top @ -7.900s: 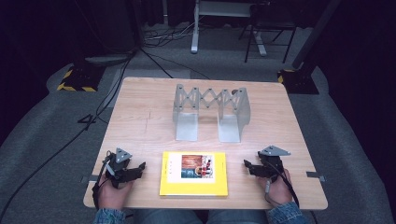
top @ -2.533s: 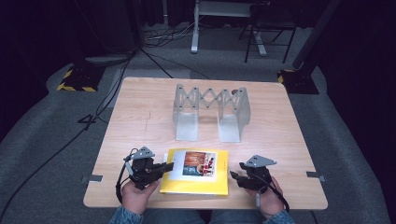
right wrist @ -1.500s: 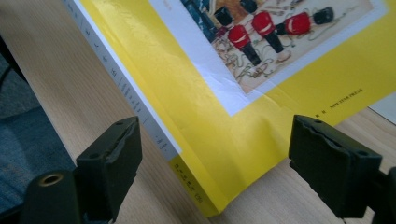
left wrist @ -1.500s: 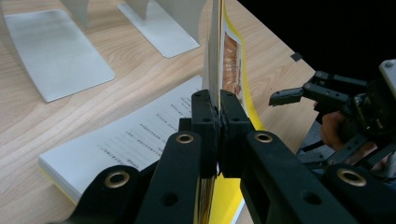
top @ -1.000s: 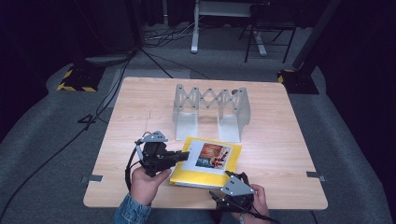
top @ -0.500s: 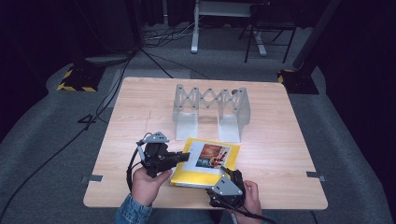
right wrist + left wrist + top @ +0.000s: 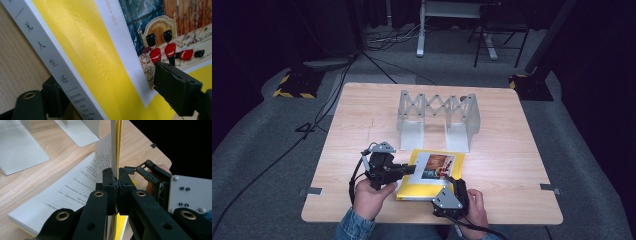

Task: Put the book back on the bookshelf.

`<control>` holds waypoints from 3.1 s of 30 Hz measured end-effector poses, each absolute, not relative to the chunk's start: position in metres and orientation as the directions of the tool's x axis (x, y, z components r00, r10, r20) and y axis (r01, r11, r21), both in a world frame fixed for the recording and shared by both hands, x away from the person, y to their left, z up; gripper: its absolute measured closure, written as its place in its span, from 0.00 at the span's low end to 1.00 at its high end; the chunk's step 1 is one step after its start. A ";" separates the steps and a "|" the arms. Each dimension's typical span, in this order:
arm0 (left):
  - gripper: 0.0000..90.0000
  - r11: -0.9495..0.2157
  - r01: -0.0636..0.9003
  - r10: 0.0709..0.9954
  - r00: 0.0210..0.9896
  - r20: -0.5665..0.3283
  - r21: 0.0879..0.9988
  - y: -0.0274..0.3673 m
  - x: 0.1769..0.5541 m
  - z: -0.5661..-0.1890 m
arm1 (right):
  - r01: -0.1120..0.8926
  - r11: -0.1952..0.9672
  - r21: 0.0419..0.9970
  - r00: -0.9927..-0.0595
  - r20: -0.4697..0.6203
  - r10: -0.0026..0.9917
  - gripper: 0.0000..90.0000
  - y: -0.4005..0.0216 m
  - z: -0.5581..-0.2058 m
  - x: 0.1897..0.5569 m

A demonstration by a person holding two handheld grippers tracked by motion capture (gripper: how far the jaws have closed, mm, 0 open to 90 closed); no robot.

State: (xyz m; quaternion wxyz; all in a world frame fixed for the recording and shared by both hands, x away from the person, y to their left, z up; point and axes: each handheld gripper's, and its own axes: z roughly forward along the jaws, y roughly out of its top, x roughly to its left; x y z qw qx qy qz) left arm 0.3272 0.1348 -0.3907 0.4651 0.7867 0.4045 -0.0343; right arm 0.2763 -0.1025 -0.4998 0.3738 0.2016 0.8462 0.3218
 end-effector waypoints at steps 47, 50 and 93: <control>0.61 0.057 0.673 0.738 0.470 -0.485 0.738 0.212 0.331 -0.403 | -0.054 0.808 0.587 -0.577 -0.679 0.454 0.84 -0.108 -0.464 0.253; 0.61 0.070 0.656 0.786 0.428 -0.446 0.752 0.229 0.327 -0.413 | -0.035 0.761 0.648 -0.594 -0.626 0.505 0.85 -0.118 -0.449 0.256; 0.60 -0.221 0.696 0.925 0.371 -0.079 0.683 0.248 0.343 -0.497 | 0.163 0.317 0.934 -0.531 -0.188 0.827 0.85 -0.212 -0.364 0.327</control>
